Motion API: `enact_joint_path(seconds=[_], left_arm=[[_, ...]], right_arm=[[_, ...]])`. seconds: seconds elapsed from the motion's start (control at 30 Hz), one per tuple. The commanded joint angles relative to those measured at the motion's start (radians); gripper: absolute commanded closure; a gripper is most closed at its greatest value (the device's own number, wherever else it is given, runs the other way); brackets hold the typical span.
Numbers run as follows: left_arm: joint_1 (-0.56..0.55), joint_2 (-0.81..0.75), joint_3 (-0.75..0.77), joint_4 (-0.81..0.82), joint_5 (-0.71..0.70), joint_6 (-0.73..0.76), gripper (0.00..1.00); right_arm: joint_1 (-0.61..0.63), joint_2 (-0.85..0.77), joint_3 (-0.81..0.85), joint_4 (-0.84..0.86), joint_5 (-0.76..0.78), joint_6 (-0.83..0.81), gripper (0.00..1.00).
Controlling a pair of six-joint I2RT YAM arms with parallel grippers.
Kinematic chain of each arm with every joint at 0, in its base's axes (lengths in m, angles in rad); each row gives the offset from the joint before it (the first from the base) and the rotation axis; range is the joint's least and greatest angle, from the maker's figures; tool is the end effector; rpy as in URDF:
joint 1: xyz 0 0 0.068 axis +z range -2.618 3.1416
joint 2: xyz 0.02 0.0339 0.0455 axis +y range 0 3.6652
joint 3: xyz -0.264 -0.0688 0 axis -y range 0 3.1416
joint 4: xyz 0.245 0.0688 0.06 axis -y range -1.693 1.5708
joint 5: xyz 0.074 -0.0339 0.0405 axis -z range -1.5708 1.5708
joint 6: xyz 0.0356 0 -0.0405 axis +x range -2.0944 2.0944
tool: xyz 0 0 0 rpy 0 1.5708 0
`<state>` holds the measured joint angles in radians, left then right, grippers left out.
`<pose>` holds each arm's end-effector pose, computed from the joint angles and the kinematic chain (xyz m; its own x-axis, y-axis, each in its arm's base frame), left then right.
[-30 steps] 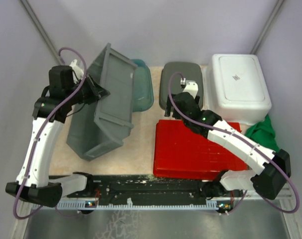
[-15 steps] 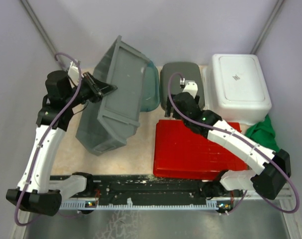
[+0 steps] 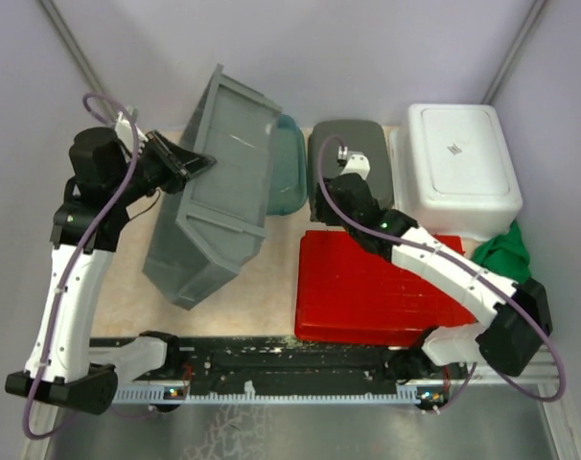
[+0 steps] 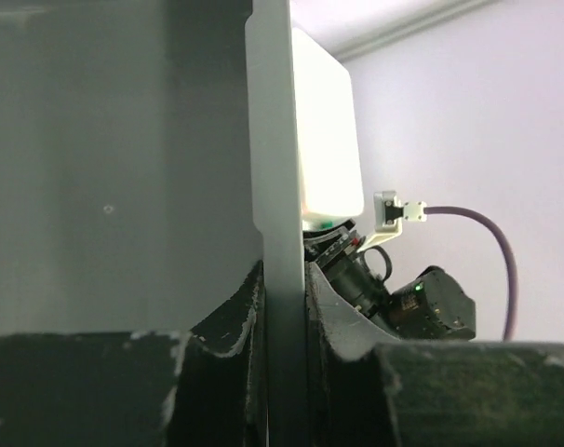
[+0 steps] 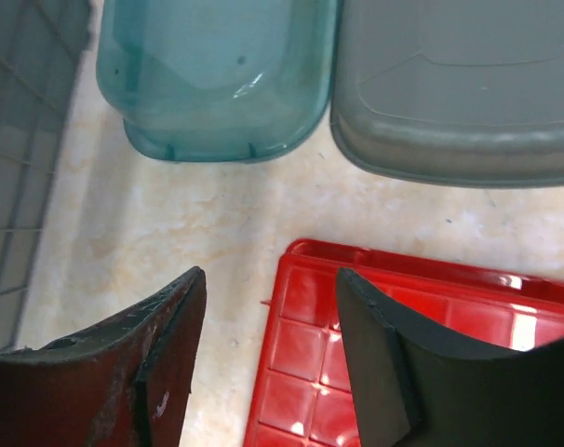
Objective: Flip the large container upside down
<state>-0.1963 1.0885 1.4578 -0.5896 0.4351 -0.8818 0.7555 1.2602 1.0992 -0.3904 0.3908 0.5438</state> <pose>0.2012 -0.0553 0.4686 -0.5842 -0.5975 -0.5493 0.2035 0.5474 -0.8118 0.2145 0.1834 0.3288 -0.5321 0.1559 -0.8322 -0.1431 0.9522 0.2699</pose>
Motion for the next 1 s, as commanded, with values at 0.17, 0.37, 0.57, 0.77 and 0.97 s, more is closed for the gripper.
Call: enact_joint_path(seconds=[0.17, 0.37, 0.57, 0.77, 0.97], left_arm=[[0.006, 0.041, 0.437, 0.044, -0.234, 0.126, 1.0], [0.006, 0.041, 0.498, 0.031, -0.259, 0.132, 1.0], [0.006, 0.033, 0.534, 0.028, -0.284, 0.144, 1.0], [0.006, 0.034, 0.572, 0.022, -0.286, 0.152, 1.0], [0.006, 0.026, 0.561, 0.011, -0.28, 0.146, 1.0]], right_arm=[[-0.084, 0.293, 0.151, 0.226, -0.212, 0.091, 0.79], [-0.137, 0.475, 0.268, 0.2, -0.209, 0.14, 0.8], [-0.153, 0.625, 0.386, 0.168, -0.205, 0.137, 0.8], [-0.153, 0.782, 0.513, 0.151, -0.217, 0.162, 0.8], [-0.122, 1.012, 0.793, 0.162, -0.414, 0.247, 0.77]])
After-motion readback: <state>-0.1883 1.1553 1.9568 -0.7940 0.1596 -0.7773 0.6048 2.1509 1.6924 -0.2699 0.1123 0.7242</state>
